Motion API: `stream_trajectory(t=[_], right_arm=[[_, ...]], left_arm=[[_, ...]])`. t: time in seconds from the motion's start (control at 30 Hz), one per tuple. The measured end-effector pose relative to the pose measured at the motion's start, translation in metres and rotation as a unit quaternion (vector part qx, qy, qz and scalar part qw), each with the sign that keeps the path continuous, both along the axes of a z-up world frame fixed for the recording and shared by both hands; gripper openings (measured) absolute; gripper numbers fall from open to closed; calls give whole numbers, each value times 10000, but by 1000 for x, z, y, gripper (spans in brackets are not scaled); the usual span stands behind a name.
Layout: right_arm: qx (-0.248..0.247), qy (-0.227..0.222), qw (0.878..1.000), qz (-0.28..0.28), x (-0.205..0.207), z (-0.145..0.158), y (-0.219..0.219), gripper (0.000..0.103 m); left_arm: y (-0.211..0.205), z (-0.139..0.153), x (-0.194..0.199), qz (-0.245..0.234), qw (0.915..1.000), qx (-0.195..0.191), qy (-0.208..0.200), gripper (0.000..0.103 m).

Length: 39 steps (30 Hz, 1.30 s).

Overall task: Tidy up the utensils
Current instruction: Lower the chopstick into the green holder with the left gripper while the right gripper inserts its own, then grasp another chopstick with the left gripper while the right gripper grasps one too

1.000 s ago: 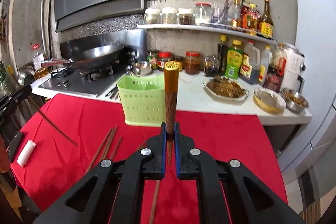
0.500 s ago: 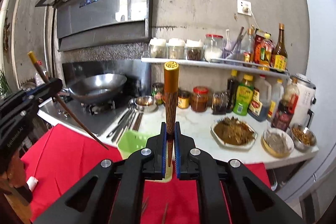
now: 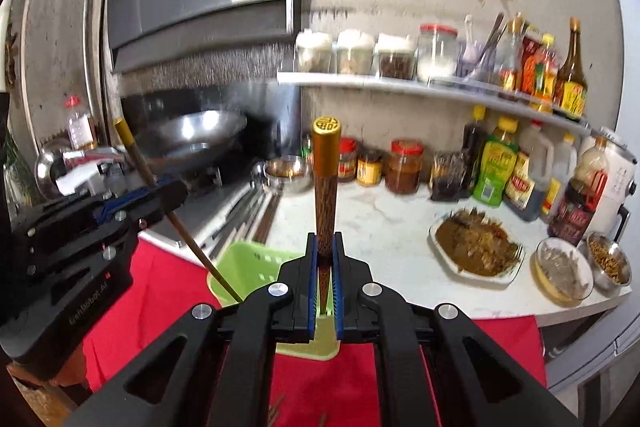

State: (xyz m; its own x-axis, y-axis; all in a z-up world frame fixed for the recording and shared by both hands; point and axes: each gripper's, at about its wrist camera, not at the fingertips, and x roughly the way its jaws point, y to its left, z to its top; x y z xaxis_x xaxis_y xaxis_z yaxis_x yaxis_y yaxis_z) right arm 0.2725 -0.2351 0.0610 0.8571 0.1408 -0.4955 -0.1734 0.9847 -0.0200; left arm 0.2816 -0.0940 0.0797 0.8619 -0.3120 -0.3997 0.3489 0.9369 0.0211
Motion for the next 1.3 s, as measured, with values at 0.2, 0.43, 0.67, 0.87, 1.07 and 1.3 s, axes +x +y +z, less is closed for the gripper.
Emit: stream_trajectory(t=[0.2,0.43,0.67,0.87,1.07,1.3], right_arm=[[7,306,9995,-7,12,-32,-5,8],[49,479,9988,-52,3,-40,-8,53],[-50,427,9987,-255,-48,-36,-14,53],[-50,328,9986,-421,-125,-46,-22,53],[13,304,9984,-472,-188,-62,-24,53],[52,309,9983,-501,-244,-82,-21,53]], left_arm=[[4,-25,13,63,9997,100,221,7],[9,-29,8,64,9990,85,439,19],[28,-6,-44,158,9998,44,122,45],[57,-20,-106,464,9985,168,232,45],[96,-49,-160,922,9943,230,491,45],[121,-84,-208,1194,9880,243,950,45]])
